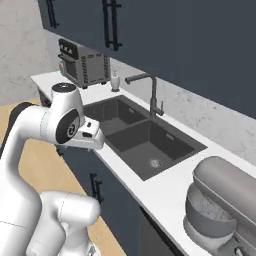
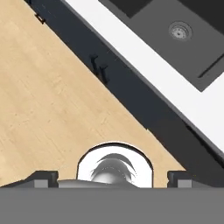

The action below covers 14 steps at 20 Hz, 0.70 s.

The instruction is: Navigate to the coffee machine.

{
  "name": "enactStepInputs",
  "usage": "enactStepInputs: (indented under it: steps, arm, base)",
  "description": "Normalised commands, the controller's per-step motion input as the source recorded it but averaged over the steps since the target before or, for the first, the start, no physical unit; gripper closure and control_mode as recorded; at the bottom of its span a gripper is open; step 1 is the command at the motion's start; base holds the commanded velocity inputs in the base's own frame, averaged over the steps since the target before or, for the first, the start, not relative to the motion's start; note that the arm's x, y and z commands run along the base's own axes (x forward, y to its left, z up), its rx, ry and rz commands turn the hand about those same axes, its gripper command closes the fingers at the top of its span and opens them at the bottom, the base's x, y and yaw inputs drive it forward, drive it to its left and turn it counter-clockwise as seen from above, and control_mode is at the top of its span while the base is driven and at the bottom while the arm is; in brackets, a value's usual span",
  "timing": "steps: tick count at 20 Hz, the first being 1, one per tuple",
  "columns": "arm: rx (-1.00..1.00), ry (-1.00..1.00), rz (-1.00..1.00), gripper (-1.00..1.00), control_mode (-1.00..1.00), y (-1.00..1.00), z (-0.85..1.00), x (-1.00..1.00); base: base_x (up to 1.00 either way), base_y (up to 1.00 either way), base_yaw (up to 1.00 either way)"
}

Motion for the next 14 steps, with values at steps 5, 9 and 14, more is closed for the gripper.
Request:
enactStepInputs:
  steps: [5, 9, 14]
  arm:
    - [0.0, 0.0, 0.0, -1.0, 1.0, 0.0, 0.0, 0.0]
    - [0.0, 0.0, 0.0, -1.0, 1.0, 0.0, 0.0, 0.0]
    - [0.0, 0.0, 0.0, -1.0, 1.0, 0.0, 0.0, 0.0]
  base:
    - [0.12, 0.72, 0.5]
    - [0.31, 0.74, 0.56]
    - [0.28, 0.6, 0.71]
